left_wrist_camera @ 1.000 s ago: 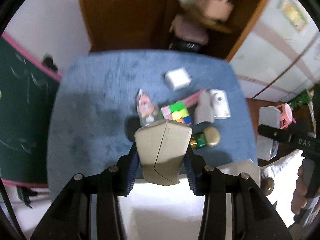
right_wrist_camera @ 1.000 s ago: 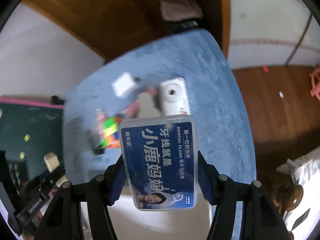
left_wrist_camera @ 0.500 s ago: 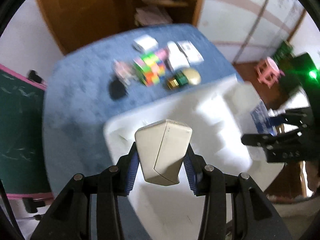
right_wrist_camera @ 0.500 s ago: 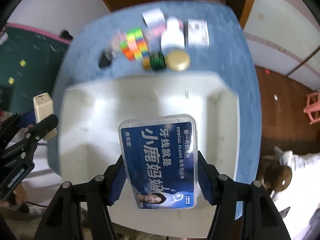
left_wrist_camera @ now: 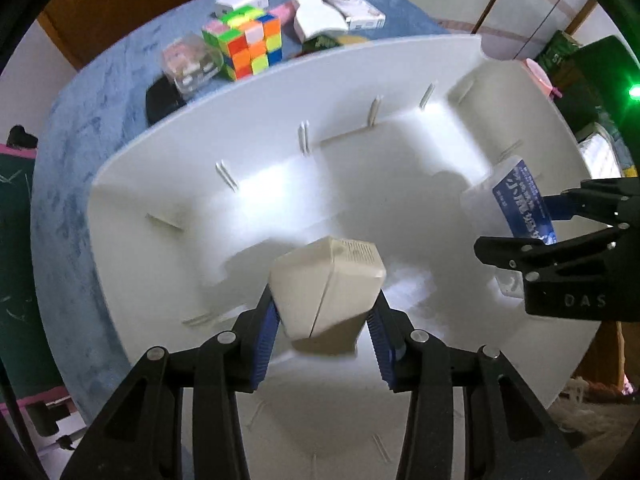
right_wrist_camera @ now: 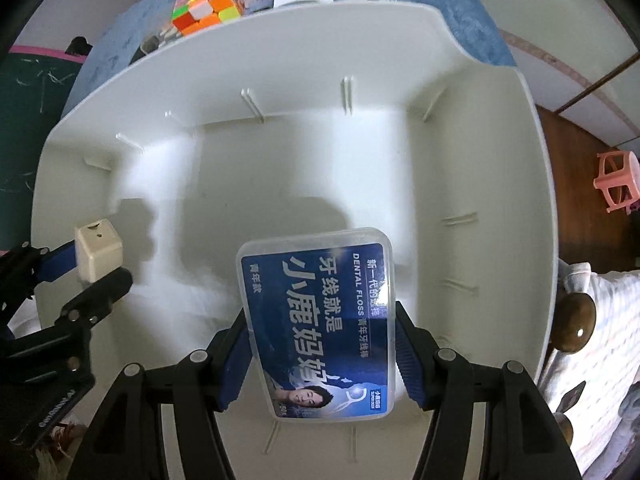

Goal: Organize rigid objects
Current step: 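Carry the card and floss box into the white tray and release both, then grasp the clear plastic box with the left tool while the right tool grasps the Rubik's cube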

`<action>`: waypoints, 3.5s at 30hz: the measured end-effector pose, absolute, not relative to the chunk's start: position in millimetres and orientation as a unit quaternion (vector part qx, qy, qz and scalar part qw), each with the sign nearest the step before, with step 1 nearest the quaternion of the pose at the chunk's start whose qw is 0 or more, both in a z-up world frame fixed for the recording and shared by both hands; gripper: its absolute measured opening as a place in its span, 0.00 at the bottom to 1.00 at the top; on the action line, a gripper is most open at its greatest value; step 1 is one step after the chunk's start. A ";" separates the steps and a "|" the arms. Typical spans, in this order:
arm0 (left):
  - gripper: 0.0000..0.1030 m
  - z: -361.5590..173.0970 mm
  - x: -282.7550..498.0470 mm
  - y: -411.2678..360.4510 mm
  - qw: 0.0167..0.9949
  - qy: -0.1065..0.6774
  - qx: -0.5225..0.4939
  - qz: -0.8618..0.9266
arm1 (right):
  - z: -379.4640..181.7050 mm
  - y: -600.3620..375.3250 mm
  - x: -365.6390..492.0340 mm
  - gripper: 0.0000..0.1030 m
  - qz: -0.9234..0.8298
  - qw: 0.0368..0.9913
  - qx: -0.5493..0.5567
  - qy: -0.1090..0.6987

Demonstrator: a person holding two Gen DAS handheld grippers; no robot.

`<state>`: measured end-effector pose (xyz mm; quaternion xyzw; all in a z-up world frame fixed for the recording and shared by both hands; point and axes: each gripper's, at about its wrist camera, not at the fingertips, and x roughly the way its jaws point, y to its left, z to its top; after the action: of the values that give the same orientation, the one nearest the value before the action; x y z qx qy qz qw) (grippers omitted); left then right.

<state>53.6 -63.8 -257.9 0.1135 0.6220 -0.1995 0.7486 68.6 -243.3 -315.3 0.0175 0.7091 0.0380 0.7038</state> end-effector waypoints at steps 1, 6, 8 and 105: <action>0.58 -261.5 53.0 -63.7 0.745 0.627 0.111 -0.200 | -317.0 -242.4 67.4 0.63 0.038 0.702 0.015 0.711; 0.78 -253.8 49.7 -62.3 0.752 0.619 0.100 -0.203 | -316.9 -242.6 69.4 0.76 0.047 0.707 0.027 0.705; 0.80 -247.5 49.3 -63.2 0.757 0.612 0.104 -0.203 | -310.5 -244.4 67.9 0.78 0.051 0.716 0.030 0.696; 0.80 -234.9 298.1 0.4 0.788 0.608 -0.094 0.031 | -299.9 -155.7 288.5 0.57 0.157 0.764 0.008 0.626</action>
<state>298.1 0.4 -234.9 -0.0942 0.6081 0.0308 0.7876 288.5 -155.7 -299.9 0.0083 0.6264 0.1565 0.7636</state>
